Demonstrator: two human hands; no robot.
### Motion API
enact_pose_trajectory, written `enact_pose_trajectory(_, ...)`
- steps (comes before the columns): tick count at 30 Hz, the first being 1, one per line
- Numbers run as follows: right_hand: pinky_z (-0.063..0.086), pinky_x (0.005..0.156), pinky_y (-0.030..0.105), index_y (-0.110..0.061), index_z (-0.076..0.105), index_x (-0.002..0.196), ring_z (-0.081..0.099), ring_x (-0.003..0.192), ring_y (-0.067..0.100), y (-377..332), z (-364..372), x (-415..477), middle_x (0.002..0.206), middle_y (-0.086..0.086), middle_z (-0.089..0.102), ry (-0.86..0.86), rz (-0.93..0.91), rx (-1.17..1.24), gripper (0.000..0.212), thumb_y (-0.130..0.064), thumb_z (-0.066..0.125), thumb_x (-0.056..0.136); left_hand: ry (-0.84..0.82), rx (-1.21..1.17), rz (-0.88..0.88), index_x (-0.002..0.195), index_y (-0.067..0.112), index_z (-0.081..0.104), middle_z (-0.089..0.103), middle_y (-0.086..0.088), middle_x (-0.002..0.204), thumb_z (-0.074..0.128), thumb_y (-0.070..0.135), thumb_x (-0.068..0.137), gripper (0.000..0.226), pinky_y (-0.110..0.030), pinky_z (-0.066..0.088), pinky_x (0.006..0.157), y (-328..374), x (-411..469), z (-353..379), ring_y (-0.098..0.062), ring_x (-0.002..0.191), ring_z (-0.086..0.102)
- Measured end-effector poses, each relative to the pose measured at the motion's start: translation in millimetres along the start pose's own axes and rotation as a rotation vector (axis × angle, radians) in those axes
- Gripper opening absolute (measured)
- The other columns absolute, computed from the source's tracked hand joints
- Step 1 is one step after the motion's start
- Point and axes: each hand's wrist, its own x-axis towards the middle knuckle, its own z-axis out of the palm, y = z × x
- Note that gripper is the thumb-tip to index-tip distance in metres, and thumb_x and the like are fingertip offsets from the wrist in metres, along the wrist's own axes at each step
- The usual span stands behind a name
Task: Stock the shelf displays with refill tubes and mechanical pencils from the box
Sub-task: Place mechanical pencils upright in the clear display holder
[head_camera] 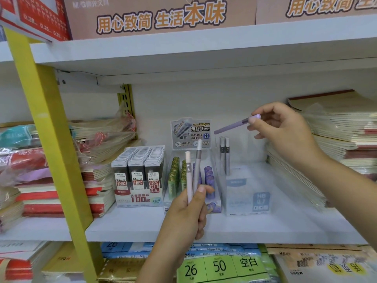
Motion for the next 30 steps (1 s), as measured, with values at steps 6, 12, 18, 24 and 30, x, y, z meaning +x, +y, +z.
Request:
enact_pose_trajectory(6, 0.059, 0.069, 0.027, -0.021, 0.055, 0.09, 0.072, 0.09, 0.016, -5, -6, -7, 0.091, 0.002, 0.075, 0.051, -0.002, 0.137, 0.016, -0.007, 0.056, 0.095, 0.0, 0.012, -0.006, 0.088, 0.034, 0.073, 0.038, 0.005, 0.057, 0.047, 0.042, 0.101, 0.029, -0.024, 0.026, 0.044, 0, -2, 1, -0.01, 0.046, 0.032)
enact_pose_trajectory(12, 0.057, 0.076, 0.042, -0.03, 0.054, 0.091, 0.07, 0.084, 0.015, 2, -6, -6, 0.086, -0.005, 0.072, 0.017, -0.071, -0.22, 0.014, -0.019, 0.061, 0.092, 0.006, 0.007, -0.007, 0.091, 0.032, 0.072, 0.037, 0.005, 0.057, 0.05, 0.045, 0.099, 0.027, -0.024, 0.026, 0.044, 0, -2, 2, -0.01, 0.047, 0.03)
enact_pose_trajectory(18, 0.055, 0.081, 0.046, -0.02, 0.057, 0.094, 0.07, 0.081, 0.015, 25, 10, -1, 0.084, -0.003, 0.071, -0.195, -0.014, -0.407, 0.011, -0.017, 0.066, 0.088, -0.001, 0.012, -0.005, 0.091, 0.033, 0.073, 0.039, 0.006, 0.057, 0.049, 0.045, 0.099, 0.028, -0.022, 0.027, 0.043, -1, -1, 1, -0.009, 0.045, 0.032)
enact_pose_trajectory(24, 0.055, 0.075, 0.043, -0.029, 0.051, 0.092, 0.067, 0.073, 0.008, 37, 19, 4, 0.075, -0.006, 0.069, -0.268, -0.018, -0.477, 0.016, -0.025, 0.066, 0.089, -0.008, 0.008, -0.004, 0.091, 0.032, 0.073, 0.038, 0.006, 0.058, 0.049, 0.046, 0.099, 0.028, -0.022, 0.025, 0.042, -2, 0, -1, -0.01, 0.046, 0.03)
enact_pose_trajectory(30, 0.051, 0.066, 0.038, -0.022, 0.048, 0.091, 0.062, 0.067, 0.022, 36, 30, 9, 0.068, -0.001, 0.066, -0.152, -0.102, -0.634, 0.021, -0.03, 0.068, 0.088, -0.003, -0.004, -0.001, 0.092, 0.032, 0.073, 0.037, 0.005, 0.057, 0.05, 0.048, 0.097, 0.028, -0.024, 0.023, 0.044, -2, 1, -1, -0.01, 0.046, 0.029)
